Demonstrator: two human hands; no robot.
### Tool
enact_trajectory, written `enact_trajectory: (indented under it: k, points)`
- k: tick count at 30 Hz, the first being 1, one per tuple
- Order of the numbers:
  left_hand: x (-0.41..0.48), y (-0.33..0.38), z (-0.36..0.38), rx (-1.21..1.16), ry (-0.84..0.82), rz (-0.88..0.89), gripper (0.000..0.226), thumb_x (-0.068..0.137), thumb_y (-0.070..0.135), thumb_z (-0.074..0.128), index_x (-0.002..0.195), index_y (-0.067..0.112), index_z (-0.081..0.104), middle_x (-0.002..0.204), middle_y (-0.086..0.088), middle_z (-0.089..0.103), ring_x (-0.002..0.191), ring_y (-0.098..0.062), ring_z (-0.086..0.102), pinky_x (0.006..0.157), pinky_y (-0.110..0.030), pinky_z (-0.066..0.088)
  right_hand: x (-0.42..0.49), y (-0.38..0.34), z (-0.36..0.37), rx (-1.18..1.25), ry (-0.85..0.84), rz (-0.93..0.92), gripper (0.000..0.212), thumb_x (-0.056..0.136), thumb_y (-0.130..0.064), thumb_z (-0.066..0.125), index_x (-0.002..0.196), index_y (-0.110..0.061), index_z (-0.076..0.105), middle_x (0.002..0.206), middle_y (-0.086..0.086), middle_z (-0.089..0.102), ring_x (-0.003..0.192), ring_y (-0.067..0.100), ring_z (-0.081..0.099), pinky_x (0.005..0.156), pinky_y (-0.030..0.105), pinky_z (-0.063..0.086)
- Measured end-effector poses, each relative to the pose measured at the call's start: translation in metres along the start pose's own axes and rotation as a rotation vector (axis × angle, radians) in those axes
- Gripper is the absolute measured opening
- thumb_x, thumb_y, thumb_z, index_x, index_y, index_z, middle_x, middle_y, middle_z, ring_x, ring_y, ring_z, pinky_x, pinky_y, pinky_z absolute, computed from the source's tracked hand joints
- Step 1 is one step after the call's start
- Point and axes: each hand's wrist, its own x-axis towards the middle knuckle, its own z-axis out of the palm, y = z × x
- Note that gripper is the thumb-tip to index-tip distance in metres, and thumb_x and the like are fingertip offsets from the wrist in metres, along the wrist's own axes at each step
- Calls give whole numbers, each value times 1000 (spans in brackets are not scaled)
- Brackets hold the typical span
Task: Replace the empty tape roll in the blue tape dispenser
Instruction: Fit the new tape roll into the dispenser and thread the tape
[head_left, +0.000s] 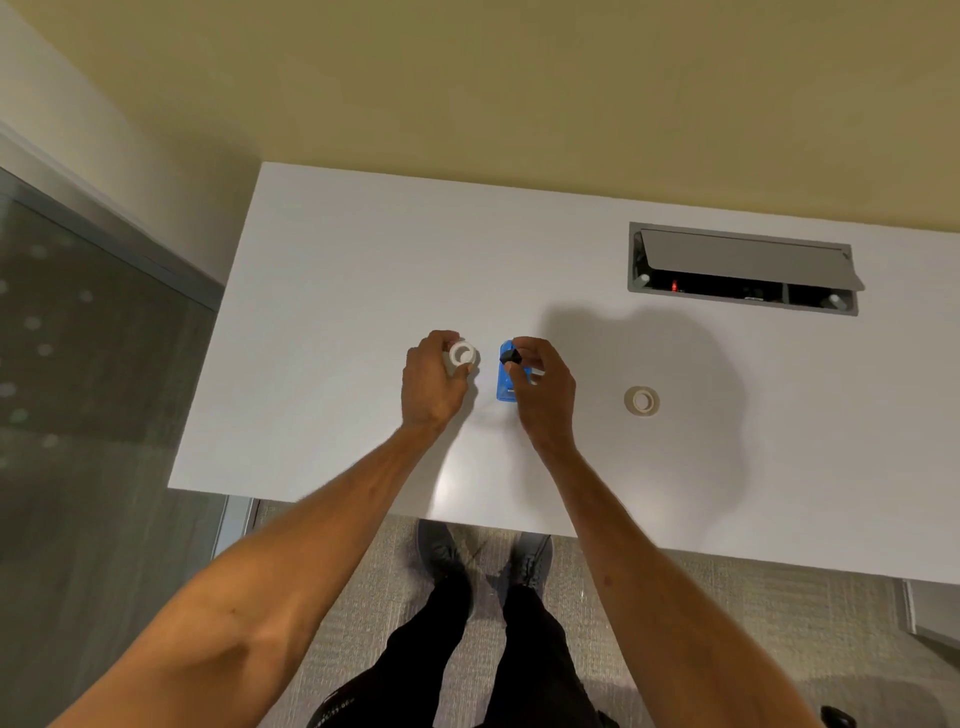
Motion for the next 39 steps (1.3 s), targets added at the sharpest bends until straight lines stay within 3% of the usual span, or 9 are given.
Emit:
enact_trajectory:
  k: [4,9,12,25,30,35,39]
  points:
    - [18,-17,-3,232,-9,25,33,85,27,82,116,24,71,114,4,73,108,-24,66,87,-43,57,2,6,-1,34,-7,47,26,96,-7,68,111,-27,75,111,-14,74,103,2,70,91,27,57]
    - [38,-42,-7,499,-26,94,42,86,23,80,126,19,66,121,-9,65,111,-36,60,83,-47,50,7,20,0,2,-9,65,25,96,-11,71,113,-29,74,115,-12,74,107,6,70,94,35,59]
    - [50,-49,-9,541,-22,105,43,87,24,80,127,18,66,122,-9,66,112,-37,60,85,-48,50,10,25,2,-26,-14,59,26,95,-14,72,115,-31,73,115,-14,74,108,7,70,96,40,60]
    - [57,-52,-10,429,-99,59,55,85,30,83,135,21,61,128,-5,61,122,-34,55,90,-45,44,16,17,1,-21,-9,37,28,95,-8,71,113,-30,73,114,-15,72,106,5,67,93,30,59]
    - [40,-36,-7,316,-21,16,51,90,35,74,137,22,59,133,-1,62,124,-30,56,98,-45,45,14,14,-2,-22,-2,24,29,94,-8,71,113,-30,73,115,-14,70,107,7,67,93,28,56]
    - [6,-16,3,228,-50,185,52,95,41,57,145,27,56,146,9,58,132,-21,52,106,-44,46,11,12,-9,-28,14,-6,27,93,-6,73,112,-25,74,114,-6,66,102,8,68,81,13,52]
    - [-21,9,20,114,-172,343,54,95,41,65,146,26,56,142,5,63,129,-19,56,107,-39,47,7,15,-20,-15,34,0,26,93,-5,72,112,-22,73,110,-4,69,100,10,69,79,13,52]
